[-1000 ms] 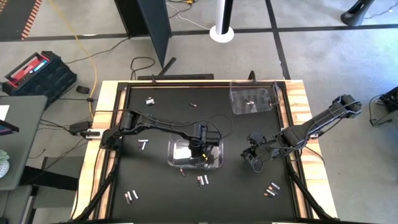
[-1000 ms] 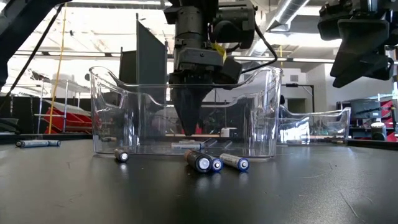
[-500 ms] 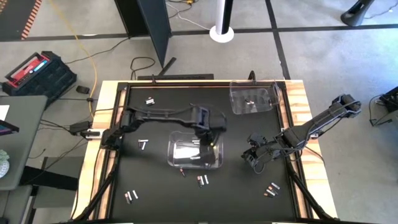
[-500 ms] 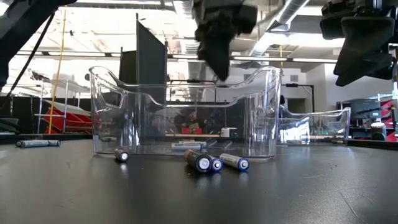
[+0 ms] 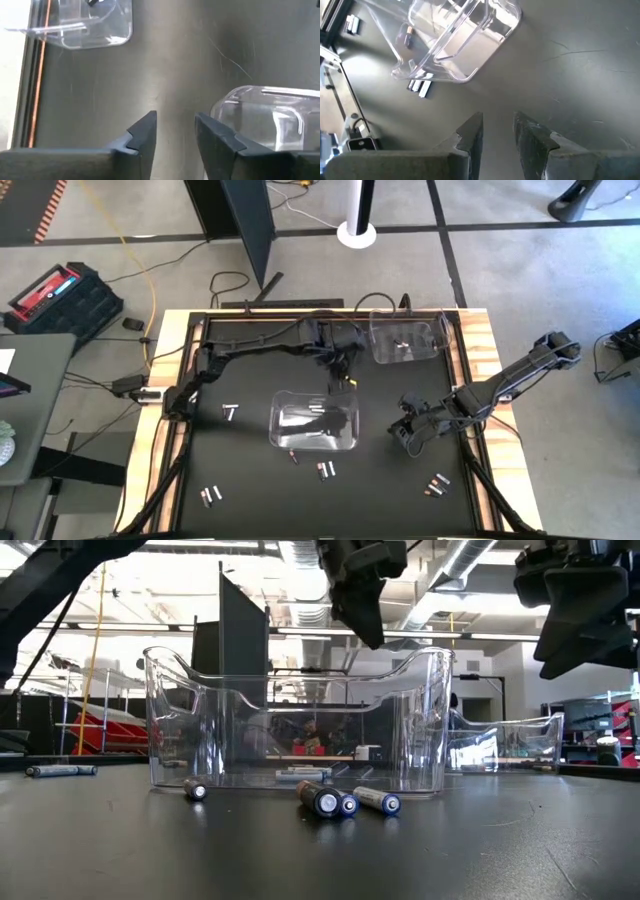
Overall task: Sort batteries
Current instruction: Put the black battery into the top transparent bin
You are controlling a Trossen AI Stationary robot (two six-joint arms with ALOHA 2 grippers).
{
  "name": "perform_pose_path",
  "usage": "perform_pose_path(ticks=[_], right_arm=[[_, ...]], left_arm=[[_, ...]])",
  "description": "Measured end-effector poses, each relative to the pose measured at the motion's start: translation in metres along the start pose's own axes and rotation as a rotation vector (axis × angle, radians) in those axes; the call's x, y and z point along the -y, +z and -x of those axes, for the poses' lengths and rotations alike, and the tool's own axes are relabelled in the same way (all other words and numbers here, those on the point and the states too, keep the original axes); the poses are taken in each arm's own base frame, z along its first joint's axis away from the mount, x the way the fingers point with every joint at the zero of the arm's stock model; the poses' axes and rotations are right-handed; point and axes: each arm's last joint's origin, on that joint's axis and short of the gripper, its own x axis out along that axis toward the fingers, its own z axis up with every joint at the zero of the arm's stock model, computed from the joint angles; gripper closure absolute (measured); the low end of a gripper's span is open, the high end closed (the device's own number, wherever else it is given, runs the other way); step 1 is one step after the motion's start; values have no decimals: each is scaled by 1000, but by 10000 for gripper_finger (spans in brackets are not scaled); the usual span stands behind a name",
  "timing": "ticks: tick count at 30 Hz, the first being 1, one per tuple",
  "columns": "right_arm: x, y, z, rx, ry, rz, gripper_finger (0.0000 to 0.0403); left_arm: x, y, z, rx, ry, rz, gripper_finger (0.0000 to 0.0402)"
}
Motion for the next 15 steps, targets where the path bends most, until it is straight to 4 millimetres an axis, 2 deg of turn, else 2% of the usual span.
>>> perform_pose_path(ticks=[5, 9, 15], right_arm=[[1, 2, -1, 7, -6, -60, 275], [3, 8, -2, 23, -17, -105, 275], [6, 19, -5, 59, -25, -154, 275]], left_arm=[[-19, -3, -2, -11, 28, -49, 217], [-42, -12, -3, -67, 58, -49, 186], [-95, -29, -4, -119, 146, 19, 170]])
